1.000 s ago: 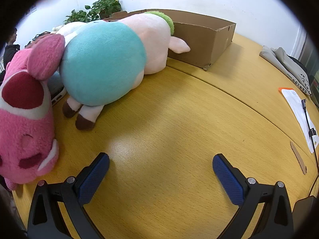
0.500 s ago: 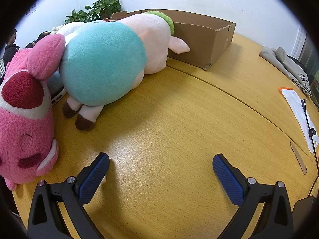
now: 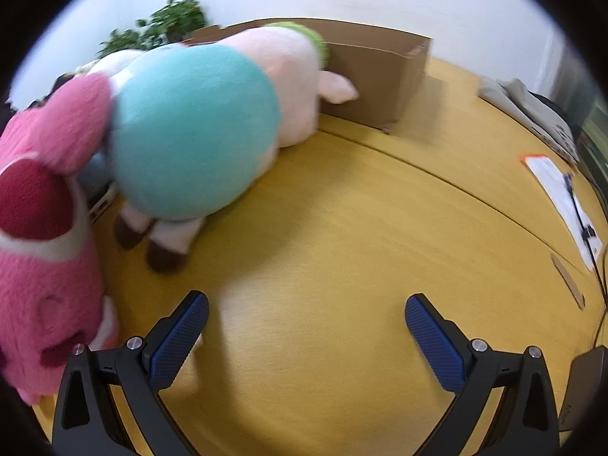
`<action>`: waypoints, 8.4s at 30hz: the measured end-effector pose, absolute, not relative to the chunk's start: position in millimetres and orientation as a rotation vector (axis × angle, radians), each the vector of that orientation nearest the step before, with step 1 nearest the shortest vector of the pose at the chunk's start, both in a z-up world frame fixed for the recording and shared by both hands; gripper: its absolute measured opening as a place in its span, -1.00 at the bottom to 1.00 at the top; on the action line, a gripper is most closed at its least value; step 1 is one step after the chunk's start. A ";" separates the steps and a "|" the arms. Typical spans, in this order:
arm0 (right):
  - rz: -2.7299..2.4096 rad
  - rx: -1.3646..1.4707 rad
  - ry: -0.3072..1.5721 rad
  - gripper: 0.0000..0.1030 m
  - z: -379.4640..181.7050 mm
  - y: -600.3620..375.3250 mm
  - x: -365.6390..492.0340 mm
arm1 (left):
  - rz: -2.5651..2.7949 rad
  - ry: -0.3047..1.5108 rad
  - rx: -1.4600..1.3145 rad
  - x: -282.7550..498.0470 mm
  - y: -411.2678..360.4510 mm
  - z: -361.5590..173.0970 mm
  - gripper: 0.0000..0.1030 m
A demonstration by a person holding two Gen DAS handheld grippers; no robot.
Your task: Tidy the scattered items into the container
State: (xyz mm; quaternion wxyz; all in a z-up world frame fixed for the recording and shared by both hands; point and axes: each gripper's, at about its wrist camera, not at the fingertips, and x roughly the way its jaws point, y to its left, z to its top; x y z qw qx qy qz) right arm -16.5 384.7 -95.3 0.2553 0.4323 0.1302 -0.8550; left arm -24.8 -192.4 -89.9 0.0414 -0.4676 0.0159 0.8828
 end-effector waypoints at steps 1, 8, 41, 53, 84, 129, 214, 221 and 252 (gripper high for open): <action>-2.349 1.186 0.344 0.99 -94.9 385.2 -11.6 | 2.705 0.046 -1.441 -19.5 -190.6 -89.7 1.00; -2.678 1.095 0.373 0.99 -49.0 374.7 87.3 | 2.885 -0.102 -1.270 65.3 -171.0 -46.8 1.00; -2.846 1.005 -0.215 0.99 9.5 318.4 149.4 | 2.504 -0.327 -0.957 81.8 0.7 10.2 1.00; -2.796 0.998 -0.138 0.99 13.9 296.8 159.1 | 2.451 -0.389 -0.983 76.4 9.3 3.5 1.00; -2.564 1.040 -0.409 0.91 -57.5 293.4 101.0 | 2.316 -0.500 -1.032 51.7 -22.2 -36.6 0.44; -2.802 0.797 -0.295 0.42 108.5 286.7 -284.2 | 2.502 -0.360 -0.961 -363.3 -87.1 116.5 0.02; -2.923 0.947 0.051 0.99 64.2 207.5 -32.8 | 2.815 -0.265 -0.948 -54.8 -51.3 92.6 1.00; -2.921 0.954 0.042 0.99 61.8 209.2 -34.4 | 2.808 -0.270 -0.956 -55.5 -50.8 90.3 1.00; -2.568 0.934 0.021 0.99 21.2 108.1 -39.2 | 2.738 -0.479 -1.124 -67.3 -146.5 29.3 1.00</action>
